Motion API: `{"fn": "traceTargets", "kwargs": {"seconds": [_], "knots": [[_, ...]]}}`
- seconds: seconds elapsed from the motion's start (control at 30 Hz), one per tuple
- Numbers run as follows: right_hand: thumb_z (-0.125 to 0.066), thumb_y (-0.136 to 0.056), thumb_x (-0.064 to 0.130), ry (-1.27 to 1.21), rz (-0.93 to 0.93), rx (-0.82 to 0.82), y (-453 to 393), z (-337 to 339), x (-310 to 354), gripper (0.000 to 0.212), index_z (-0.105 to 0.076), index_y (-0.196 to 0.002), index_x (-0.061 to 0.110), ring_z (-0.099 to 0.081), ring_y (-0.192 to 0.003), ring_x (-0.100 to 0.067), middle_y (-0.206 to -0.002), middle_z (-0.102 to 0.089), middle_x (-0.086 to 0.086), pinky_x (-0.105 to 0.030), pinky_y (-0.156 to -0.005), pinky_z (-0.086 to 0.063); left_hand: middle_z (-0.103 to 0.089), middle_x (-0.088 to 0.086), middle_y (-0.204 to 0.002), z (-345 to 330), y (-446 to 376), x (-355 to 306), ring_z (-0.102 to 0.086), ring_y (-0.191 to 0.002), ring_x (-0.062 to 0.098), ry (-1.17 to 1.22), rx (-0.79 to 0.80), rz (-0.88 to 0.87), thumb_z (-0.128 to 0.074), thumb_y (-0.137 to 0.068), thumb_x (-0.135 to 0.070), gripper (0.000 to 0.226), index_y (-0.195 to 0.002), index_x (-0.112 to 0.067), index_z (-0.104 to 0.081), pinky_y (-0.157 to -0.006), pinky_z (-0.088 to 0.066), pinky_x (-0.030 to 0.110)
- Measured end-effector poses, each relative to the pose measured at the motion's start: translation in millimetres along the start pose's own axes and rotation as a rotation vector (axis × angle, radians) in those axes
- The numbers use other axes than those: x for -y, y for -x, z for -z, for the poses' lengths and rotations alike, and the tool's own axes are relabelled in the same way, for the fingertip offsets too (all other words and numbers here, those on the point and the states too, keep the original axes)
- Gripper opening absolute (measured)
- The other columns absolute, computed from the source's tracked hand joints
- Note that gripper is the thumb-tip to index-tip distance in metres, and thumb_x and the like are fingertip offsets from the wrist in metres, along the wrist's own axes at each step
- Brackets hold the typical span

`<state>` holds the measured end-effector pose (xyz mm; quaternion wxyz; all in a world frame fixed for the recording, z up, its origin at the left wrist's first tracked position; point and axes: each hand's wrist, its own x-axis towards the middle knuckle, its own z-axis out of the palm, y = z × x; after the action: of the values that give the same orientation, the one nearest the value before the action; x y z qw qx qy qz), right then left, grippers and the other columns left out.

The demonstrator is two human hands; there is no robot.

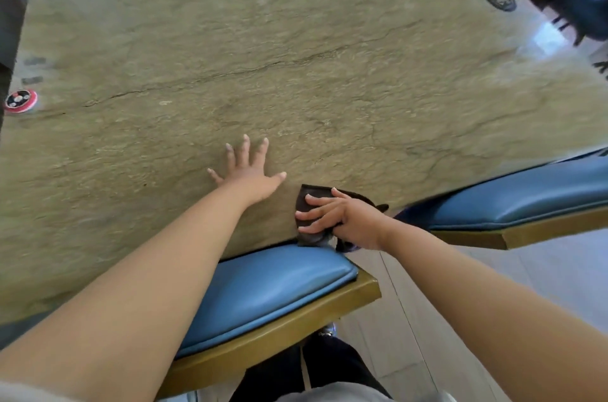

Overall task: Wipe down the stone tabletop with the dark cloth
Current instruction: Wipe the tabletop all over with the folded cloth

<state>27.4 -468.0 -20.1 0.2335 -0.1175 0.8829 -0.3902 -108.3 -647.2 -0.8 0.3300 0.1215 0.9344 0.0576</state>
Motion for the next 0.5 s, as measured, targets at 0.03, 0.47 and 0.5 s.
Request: {"fn": "traceTargets", "kwargs": {"seconds": [0.03, 0.47, 0.5], "knots": [[-0.050, -0.079, -0.016, -0.041, -0.042, -0.050, 10, -1, -2, 0.059, -0.068, -0.116, 0.026, -0.024, -0.136, 0.007, -0.135, -0.055, 0.013, -0.017, -0.114, 0.003, 0.041, -0.001, -0.151, -2, -1, -11, 0.035, -0.139, 0.031, -0.007, 0.033, -0.004, -0.033, -0.089, -0.072, 0.083, -0.147, -0.044, 0.018, -0.108, 0.010, 0.070], [-0.043, -0.083, -0.005, -0.101, -0.506, -0.778, 12, 63, -41, 0.064, -0.053, -0.133, 0.034, -0.028, -0.140, -0.011, -0.146, -0.042, 0.011, -0.036, -0.120, -0.013, 0.060, 0.001, -0.135, -17, -4, -26, 0.051, -0.127, 0.034, -0.008, 0.113, 0.008, -0.033, -0.076, -0.085, 0.100, -0.136, -0.046, 0.036, -0.102, 0.021, 0.069], [-0.043, -0.087, 0.001, 0.022, -0.564, -0.725, 5, 60, -49, 0.065, -0.041, -0.142, 0.036, -0.015, -0.146, -0.013, -0.154, -0.030, 0.011, -0.039, -0.121, -0.003, 0.059, 0.001, -0.135, -17, -3, -26, 0.051, -0.127, 0.034, -0.013, 0.117, 0.006, -0.033, -0.076, -0.085, 0.100, -0.136, -0.046, 0.037, -0.103, 0.020, 0.069]]}}
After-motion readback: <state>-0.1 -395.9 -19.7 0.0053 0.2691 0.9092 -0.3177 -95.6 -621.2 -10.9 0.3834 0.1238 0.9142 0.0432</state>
